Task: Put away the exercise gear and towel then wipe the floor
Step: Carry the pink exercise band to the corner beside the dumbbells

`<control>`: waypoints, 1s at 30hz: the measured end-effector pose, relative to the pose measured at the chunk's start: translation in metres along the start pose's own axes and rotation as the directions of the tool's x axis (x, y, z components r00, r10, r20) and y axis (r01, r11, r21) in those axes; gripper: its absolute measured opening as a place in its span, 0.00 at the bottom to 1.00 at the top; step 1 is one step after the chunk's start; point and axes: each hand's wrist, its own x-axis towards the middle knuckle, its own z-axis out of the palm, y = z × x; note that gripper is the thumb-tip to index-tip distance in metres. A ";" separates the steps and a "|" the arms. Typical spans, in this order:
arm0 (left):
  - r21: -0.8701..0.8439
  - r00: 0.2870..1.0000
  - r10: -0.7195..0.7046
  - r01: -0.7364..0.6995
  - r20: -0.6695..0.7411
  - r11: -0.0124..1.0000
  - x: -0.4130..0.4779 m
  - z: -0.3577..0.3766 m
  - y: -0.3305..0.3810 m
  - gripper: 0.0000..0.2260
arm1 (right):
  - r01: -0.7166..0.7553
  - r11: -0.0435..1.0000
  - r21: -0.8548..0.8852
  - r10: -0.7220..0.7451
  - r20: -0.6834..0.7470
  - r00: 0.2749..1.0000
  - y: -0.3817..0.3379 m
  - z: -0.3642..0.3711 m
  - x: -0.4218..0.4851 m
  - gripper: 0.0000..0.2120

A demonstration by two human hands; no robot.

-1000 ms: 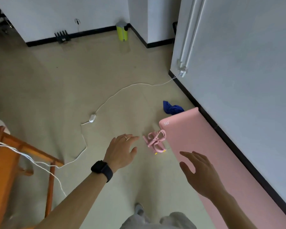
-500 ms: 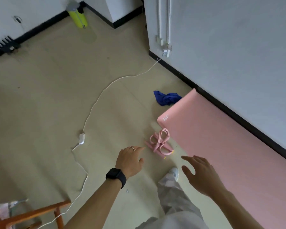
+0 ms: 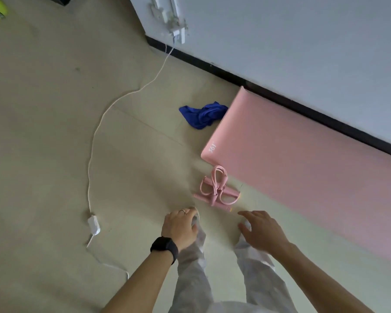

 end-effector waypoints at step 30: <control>0.455 0.871 0.451 -0.487 0.192 0.746 0.458 0.392 -0.133 0.31 | -0.366 0.928 0.074 0.360 0.083 0.929 0.147 0.420 0.421 0.36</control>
